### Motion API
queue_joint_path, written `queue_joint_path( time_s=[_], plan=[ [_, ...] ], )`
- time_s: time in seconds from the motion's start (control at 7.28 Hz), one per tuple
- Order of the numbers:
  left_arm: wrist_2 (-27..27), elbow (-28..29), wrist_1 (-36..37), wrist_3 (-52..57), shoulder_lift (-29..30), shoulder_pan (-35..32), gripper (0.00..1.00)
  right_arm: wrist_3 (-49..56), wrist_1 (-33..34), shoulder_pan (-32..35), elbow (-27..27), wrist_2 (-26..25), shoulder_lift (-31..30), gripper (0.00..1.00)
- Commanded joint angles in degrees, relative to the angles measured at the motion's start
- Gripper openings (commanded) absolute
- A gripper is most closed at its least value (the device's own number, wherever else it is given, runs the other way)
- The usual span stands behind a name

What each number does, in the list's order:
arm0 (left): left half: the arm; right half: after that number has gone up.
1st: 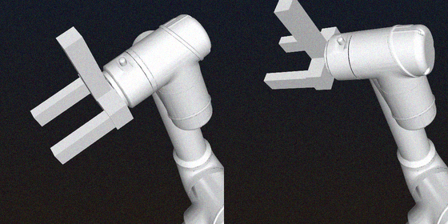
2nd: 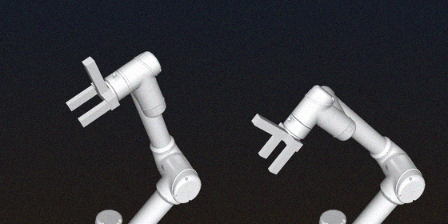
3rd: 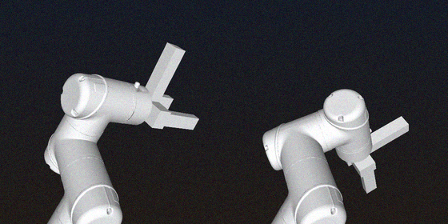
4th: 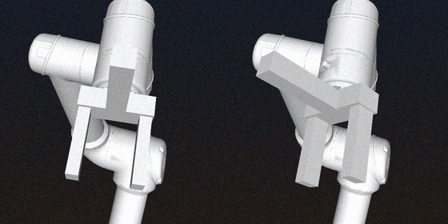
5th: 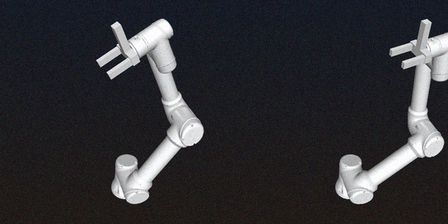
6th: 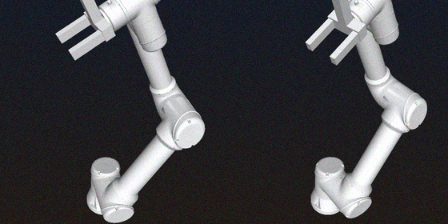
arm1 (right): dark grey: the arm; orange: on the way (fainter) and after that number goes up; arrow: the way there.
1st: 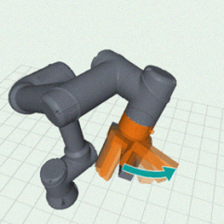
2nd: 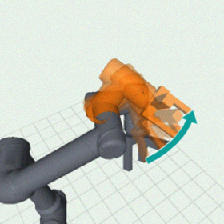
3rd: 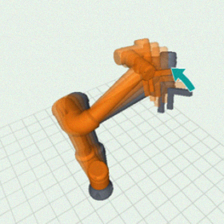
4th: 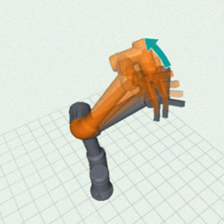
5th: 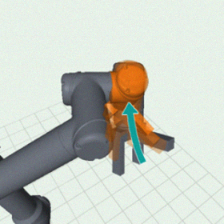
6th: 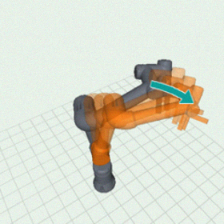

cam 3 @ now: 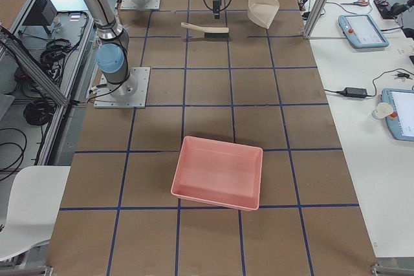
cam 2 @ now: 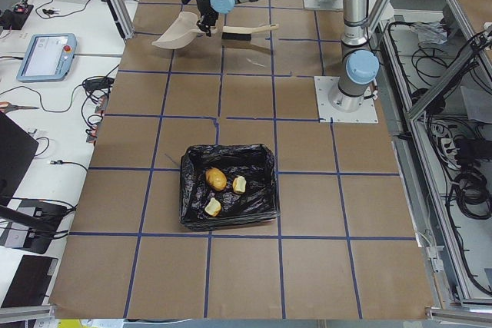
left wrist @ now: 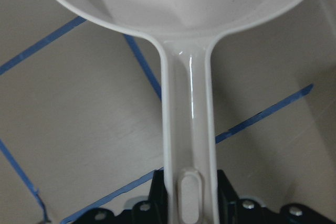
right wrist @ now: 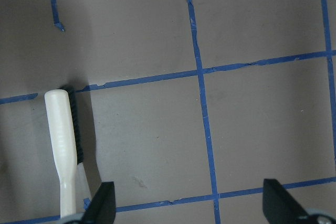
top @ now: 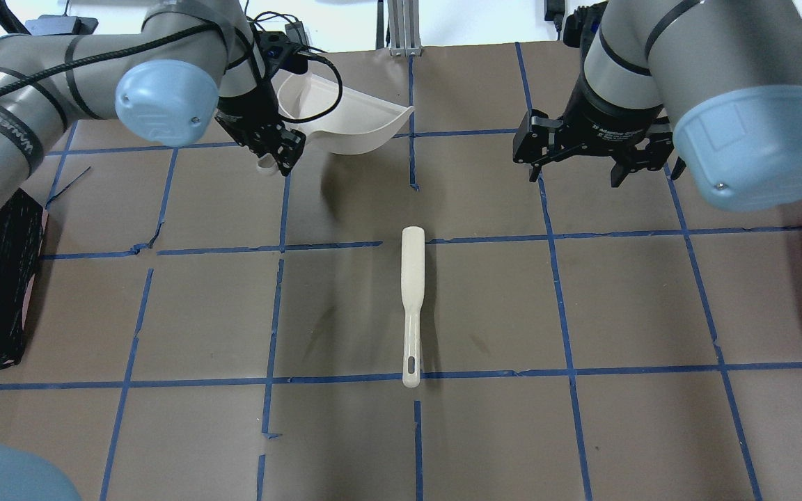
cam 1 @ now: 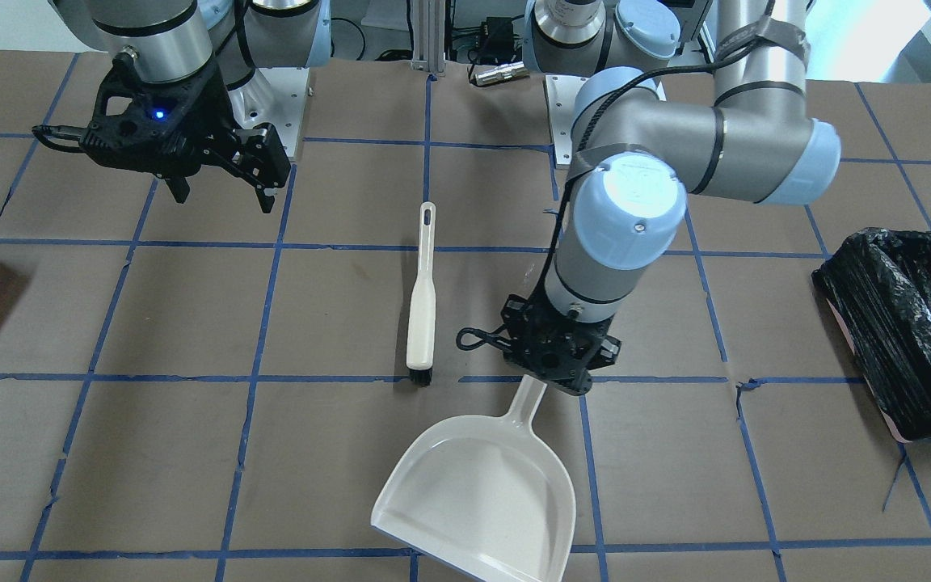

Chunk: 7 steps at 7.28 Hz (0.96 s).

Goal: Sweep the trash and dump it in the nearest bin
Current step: 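Bring the empty dustpan back and set it down beside the brush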

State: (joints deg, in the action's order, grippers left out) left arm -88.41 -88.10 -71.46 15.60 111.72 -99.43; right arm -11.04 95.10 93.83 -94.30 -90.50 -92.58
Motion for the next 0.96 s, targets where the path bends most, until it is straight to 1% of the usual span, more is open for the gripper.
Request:
queue_joint_path(
  time_s=[0.0, 0.27, 0.41, 0.82],
  plan=[
    [0.18, -0.85, 7.53, -12.45, 4.10, -5.14, 0.01, 1.19, -1.85, -1.11, 1.05, -0.03, -0.14, 1.00],
    [-2.81, -0.23, 8.53, -20.57, 4.91, -8.05, 0.01, 1.19, -1.85, -1.11, 1.13, -0.03, -0.23, 1.00],
    [-2.73, -0.14, 8.44, -21.56, 5.43, -9.97, 0.01, 1.19, -2.55, -1.11, 1.05, -0.12, -0.66, 1.00],
    [-2.91, 0.47, 8.44, -22.10, 6.66, -12.62, 0.01, 1.19, -2.90, -1.11, 1.05, -0.12, -1.02, 1.00]
  ],
)
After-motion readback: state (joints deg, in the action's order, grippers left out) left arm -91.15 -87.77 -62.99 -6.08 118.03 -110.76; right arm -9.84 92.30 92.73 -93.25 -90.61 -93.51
